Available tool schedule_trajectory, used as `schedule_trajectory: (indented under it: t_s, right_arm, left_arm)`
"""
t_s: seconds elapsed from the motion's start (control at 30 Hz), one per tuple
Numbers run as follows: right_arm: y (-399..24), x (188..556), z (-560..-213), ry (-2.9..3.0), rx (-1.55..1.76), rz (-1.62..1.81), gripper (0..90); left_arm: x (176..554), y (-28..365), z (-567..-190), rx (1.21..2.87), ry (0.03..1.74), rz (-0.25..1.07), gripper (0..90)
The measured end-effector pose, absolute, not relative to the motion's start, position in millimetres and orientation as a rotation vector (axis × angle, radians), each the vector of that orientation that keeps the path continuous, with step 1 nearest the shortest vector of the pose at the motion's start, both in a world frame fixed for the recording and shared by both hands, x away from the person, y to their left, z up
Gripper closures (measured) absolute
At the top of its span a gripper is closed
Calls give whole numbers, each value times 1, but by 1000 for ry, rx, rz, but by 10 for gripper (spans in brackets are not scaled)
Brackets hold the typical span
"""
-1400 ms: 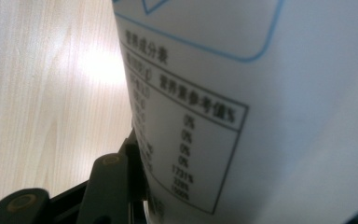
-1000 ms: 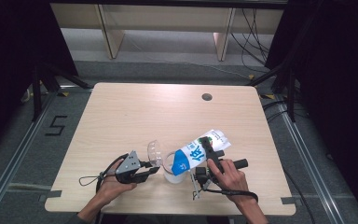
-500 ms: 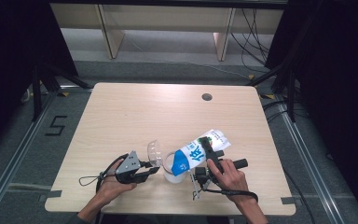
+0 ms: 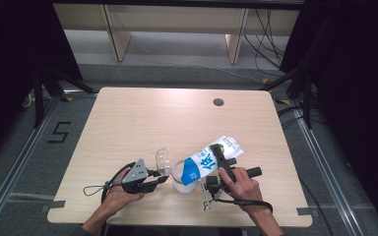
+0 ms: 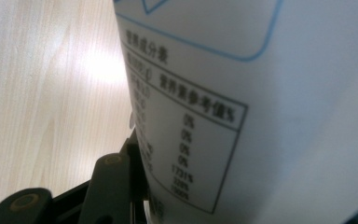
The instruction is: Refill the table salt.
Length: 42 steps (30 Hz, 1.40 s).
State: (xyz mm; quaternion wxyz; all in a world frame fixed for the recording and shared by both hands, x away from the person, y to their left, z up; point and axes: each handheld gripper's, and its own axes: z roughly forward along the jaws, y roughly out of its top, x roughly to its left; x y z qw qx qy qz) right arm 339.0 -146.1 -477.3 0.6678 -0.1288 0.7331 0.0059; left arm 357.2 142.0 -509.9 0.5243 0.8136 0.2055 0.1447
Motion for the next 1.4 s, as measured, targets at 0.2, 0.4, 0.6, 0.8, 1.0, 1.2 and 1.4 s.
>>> schedule_trajectory:
  t_s: [0.2,0.4,0.6,0.8,1.0,1.2,1.4]
  right_arm:
    - [-146,339,-476,1654,-296,12,539]
    - [-146,339,-477,1654,-296,11,541]
    - [-145,339,-475,1642,-341,-6,542]
    - [-145,339,-477,1638,-305,13,542]
    - [-145,339,-477,1636,-305,14,545]
    - [-145,340,-475,1628,-352,-8,546]
    - [-144,340,-473,1621,-371,-17,547]
  left_arm:
    - [357,142,-510,1947,492,346,734]
    - [357,142,-510,1946,494,345,734]
    - [357,142,-510,1947,493,345,734]
    - [357,142,-510,1947,494,345,734]
    - [357,142,-510,1947,493,345,733]
    - [357,142,-510,1947,492,345,734]
    - [357,142,-510,1947,494,344,734]
